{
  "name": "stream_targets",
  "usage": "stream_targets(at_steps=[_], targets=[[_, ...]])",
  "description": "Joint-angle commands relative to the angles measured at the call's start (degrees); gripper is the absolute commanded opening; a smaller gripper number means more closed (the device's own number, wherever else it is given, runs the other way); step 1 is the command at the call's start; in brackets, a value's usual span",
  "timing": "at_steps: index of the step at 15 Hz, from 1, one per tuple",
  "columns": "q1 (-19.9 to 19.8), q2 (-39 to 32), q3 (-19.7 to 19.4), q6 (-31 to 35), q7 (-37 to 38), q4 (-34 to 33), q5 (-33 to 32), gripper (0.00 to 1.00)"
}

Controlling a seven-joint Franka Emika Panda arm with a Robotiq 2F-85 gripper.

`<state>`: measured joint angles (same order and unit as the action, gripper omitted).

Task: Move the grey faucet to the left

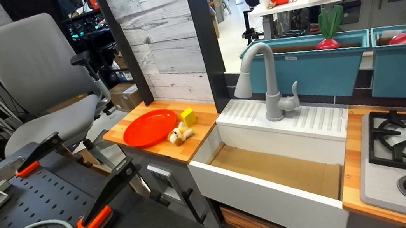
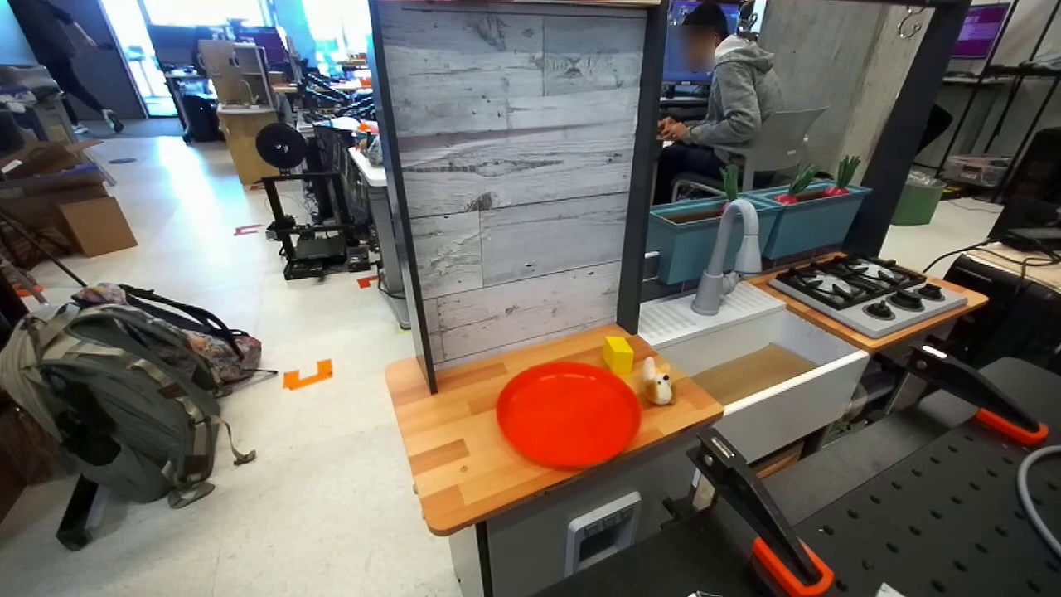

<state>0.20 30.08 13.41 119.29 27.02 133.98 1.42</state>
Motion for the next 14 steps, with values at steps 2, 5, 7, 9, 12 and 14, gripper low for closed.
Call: stream_targets(at_steps=[2,5,7,9,12,14], targets=[[-2.2,-6.1,-7.7,4.4,-6.6,-1.2,0.6,1.00],[-4.9,-14.3,-11.9,7.2,-7.9,-3.4,0.4,1.00],[-5.9,-20.5,-14.4,8.2,-9.5,-5.3,1.3,1.00],[-6.8,-26.8,-16.0,10.1,-9.5,-7.6,0.7,1.00],[-6.5,-26.4,-16.9,9.5,-8.7,-6.2,0.2,1.00],[-6.5,-29.8,-17.3,9.8,-8.8,-8.3,0.2,1.00]])
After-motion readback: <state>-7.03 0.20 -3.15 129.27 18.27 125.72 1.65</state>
